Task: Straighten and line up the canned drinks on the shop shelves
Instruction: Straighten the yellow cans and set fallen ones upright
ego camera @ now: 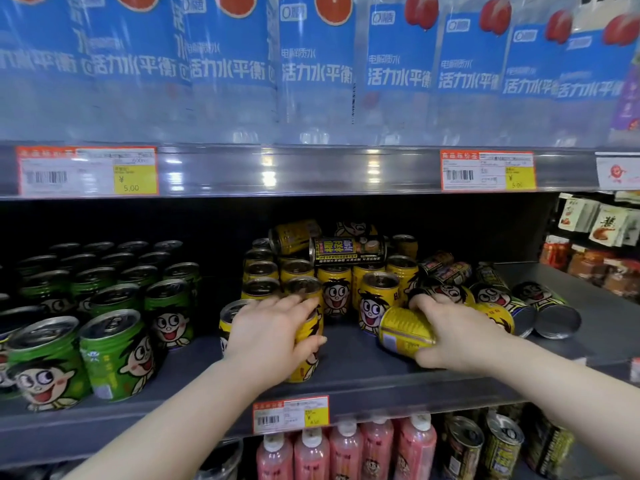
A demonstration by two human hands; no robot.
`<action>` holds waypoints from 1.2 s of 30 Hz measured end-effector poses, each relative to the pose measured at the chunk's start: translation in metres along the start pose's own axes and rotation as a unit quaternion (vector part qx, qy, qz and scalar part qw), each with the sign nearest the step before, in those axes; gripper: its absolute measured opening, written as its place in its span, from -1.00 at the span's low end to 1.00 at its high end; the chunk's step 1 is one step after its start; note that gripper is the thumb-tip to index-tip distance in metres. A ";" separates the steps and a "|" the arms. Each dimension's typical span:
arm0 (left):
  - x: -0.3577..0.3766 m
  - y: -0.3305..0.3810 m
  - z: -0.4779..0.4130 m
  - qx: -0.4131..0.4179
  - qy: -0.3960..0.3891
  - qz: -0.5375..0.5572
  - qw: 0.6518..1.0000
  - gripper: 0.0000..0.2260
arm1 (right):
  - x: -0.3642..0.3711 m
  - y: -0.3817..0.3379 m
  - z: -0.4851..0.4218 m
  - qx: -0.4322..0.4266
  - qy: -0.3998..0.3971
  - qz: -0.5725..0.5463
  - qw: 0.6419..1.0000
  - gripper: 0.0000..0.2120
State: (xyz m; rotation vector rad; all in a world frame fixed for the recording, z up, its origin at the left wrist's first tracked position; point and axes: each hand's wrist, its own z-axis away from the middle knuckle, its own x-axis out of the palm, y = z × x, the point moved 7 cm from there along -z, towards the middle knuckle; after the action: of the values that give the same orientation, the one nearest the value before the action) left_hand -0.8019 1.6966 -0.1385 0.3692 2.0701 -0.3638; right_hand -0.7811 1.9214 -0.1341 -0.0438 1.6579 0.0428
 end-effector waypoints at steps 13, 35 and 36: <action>0.001 -0.003 0.001 -0.006 -0.002 -0.004 1.000 -0.35 | -0.001 -0.090 -0.034 -0.128 -0.011 -0.277 0.952 -0.25; -0.003 0.002 0.002 0.030 0.023 -0.011 0.999 -0.39 | 0.012 -0.063 -0.088 -0.081 -0.026 -0.341 0.936 -0.66; -0.002 0.001 0.002 0.025 0.012 -0.008 1.000 -0.40 | 0.012 -0.062 -0.088 -0.082 -0.022 -0.336 0.938 -0.64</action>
State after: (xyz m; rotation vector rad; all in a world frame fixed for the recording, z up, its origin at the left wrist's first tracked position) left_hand -0.7989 1.6969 -0.1379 0.3878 2.0910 -0.4239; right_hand -0.8667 1.8550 -0.1385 -0.7279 1.5168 -0.3353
